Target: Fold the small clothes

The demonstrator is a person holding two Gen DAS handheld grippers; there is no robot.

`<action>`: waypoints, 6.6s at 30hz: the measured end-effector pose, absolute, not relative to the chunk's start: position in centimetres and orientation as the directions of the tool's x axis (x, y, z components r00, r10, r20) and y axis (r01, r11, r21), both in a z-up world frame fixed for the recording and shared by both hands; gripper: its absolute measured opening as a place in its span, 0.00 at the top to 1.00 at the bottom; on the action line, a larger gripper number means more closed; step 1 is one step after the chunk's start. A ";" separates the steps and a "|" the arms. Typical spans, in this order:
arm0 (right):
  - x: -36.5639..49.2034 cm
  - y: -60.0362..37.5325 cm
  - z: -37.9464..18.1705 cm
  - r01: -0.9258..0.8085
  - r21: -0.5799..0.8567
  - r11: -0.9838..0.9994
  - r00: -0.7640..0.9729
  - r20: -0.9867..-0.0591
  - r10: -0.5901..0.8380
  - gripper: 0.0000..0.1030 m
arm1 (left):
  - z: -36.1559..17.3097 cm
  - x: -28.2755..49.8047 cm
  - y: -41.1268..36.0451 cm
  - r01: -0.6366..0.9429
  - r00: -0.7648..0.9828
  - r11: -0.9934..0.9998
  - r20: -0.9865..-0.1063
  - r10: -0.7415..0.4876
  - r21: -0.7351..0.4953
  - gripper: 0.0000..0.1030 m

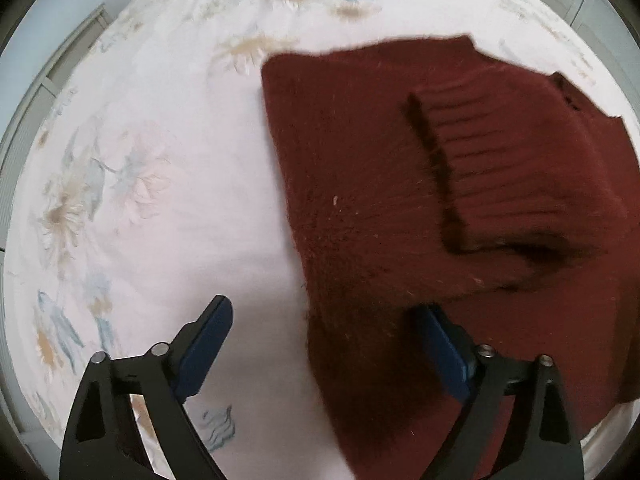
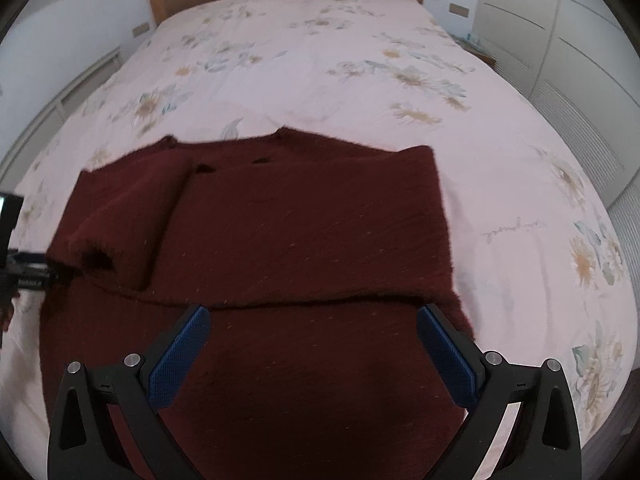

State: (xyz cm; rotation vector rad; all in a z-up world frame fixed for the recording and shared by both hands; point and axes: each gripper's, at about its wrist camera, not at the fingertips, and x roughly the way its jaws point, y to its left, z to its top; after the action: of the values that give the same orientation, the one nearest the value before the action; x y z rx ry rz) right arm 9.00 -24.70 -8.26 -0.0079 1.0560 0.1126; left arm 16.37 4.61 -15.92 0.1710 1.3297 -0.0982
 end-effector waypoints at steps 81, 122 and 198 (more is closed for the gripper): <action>14.8 -26.2 -13.8 0.009 0.134 0.991 0.412 -0.904 0.118 0.84 | -17.1 14.9 2.1 0.222 0.332 0.973 -0.943 -0.012 0.065 0.90; 14.6 -24.2 -15.1 -0.062 -0.036 0.997 0.482 -0.876 -0.002 0.00 | -16.2 15.1 -5.4 0.201 0.449 0.978 -0.893 -0.038 0.060 0.01; 0.5 -34.6 -3.2 -0.025 0.458 0.888 0.556 -0.732 0.394 0.90 | -3.2 0.1 1.9 0.197 0.404 0.920 -0.827 -0.390 -0.338 0.91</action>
State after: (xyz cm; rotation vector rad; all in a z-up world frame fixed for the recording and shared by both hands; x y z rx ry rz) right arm 0.47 -34.59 -3.15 0.4248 0.9563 0.2560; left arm 0.09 1.94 -3.16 -0.1986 1.0951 -0.3736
